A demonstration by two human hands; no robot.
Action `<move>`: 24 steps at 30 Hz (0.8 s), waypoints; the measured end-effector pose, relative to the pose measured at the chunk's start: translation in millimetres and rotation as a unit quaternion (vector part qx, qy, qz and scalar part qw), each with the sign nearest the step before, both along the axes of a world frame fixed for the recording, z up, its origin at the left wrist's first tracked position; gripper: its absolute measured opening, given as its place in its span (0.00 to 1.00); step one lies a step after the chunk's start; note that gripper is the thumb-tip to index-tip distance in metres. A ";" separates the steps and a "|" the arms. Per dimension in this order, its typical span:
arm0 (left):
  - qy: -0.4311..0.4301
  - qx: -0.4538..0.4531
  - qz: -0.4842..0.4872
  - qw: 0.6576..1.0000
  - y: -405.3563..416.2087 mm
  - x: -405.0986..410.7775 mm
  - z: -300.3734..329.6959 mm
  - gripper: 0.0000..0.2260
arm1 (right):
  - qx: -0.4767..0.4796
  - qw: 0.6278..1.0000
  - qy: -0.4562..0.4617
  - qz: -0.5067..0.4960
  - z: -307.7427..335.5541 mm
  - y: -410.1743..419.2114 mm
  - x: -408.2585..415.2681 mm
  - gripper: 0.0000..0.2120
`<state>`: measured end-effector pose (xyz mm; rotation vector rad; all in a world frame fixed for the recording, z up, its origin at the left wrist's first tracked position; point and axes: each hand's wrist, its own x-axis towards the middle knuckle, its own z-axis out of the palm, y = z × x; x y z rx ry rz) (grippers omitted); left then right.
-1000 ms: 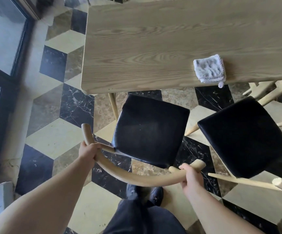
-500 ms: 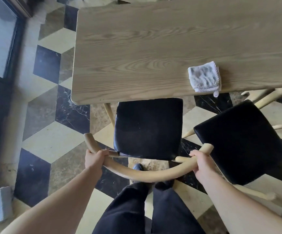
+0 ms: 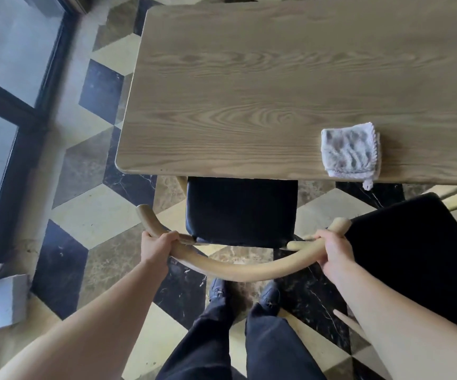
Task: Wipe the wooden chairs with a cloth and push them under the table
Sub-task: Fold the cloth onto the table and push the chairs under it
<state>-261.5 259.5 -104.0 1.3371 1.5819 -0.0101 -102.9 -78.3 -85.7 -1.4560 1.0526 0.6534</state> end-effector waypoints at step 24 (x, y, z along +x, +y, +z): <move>-0.028 -0.031 -0.006 0.999 7.6 23.1 -11.0 0.22 | 0.038 0.999 -0.015 0.004 -18.1 1.4 38.2 0.22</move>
